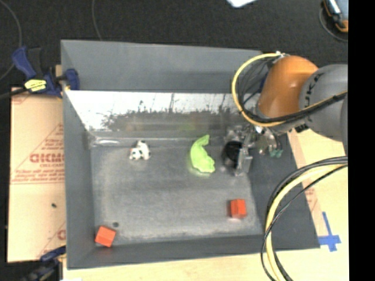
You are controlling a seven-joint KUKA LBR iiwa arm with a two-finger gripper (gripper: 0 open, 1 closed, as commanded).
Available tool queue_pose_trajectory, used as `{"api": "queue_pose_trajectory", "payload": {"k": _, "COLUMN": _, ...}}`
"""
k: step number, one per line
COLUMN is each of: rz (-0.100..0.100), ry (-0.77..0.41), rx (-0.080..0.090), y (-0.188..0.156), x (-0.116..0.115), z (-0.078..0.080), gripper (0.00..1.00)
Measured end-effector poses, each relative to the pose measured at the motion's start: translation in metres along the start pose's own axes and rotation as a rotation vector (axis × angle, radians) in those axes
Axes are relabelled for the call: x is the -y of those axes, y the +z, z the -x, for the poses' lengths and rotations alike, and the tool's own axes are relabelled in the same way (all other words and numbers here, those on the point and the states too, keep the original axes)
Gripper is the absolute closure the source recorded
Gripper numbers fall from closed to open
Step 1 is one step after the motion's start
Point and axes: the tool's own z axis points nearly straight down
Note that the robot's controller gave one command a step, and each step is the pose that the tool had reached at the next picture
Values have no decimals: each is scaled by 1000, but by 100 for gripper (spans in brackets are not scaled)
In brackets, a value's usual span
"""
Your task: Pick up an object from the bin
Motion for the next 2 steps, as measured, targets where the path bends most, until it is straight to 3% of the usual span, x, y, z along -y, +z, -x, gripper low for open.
{"api": "queue_pose_trajectory", "payload": {"k": 1, "rz": 0, "ry": 0, "rx": 0, "y": 0, "x": 0, "z": 0, "gripper": 0}}
{"api": "queue_pose_trajectory", "payload": {"k": 2, "rz": 0, "ry": 0, "rx": 0, "y": 0, "x": 0, "z": 0, "gripper": 100}}
